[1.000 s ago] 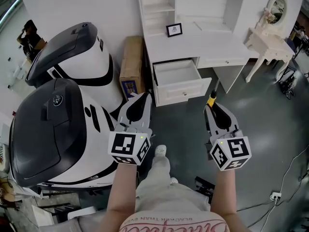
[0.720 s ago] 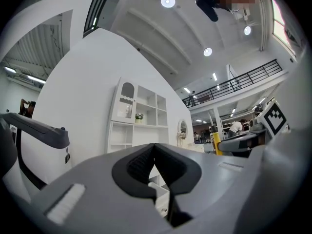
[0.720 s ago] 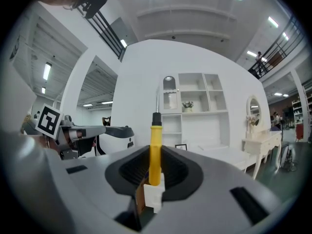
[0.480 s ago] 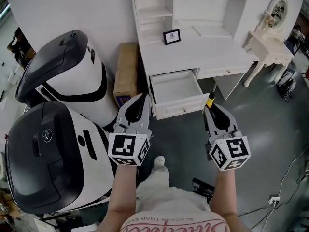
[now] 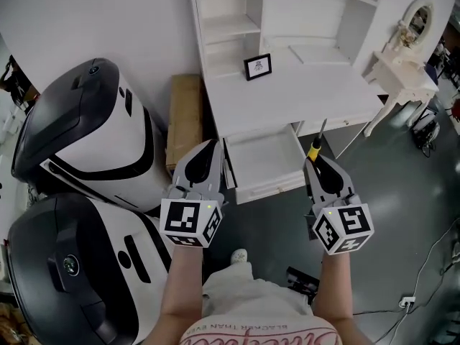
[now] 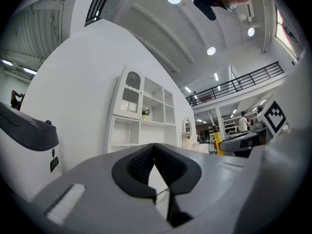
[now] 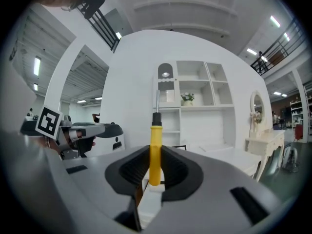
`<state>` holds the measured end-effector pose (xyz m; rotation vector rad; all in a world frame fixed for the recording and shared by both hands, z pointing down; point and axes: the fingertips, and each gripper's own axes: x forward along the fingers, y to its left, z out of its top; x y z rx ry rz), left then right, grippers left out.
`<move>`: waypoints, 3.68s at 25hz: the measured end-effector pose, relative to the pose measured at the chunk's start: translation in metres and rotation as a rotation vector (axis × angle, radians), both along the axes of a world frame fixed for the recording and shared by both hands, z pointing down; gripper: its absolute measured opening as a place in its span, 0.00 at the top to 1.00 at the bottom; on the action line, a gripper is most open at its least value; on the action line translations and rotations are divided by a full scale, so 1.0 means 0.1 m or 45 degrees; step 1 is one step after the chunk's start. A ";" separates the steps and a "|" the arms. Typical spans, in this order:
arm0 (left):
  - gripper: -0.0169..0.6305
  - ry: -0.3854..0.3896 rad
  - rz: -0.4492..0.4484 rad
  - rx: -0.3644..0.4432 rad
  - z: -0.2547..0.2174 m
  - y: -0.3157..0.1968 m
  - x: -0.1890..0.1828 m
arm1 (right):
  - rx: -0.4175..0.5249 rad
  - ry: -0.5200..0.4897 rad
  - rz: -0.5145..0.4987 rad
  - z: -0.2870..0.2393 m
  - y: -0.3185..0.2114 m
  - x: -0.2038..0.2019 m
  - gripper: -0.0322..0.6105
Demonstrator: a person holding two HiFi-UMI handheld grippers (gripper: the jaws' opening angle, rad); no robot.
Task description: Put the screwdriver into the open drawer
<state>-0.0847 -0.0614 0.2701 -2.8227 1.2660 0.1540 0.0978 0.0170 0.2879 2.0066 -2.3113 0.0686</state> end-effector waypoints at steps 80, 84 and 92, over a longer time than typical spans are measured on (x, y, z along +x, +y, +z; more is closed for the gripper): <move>0.96 -0.177 -0.248 -0.550 1.82 -2.35 1.08 | -1.542 0.115 -0.524 3.45 -1.82 0.89 0.83; 0.96 -0.194 -0.254 -0.562 1.87 -2.35 1.05 | -1.595 0.140 -0.547 3.58 -1.89 0.87 0.83; 0.96 -0.230 -0.229 -0.552 1.90 -2.45 1.04 | -1.710 0.145 -0.578 3.95 -1.97 0.83 0.83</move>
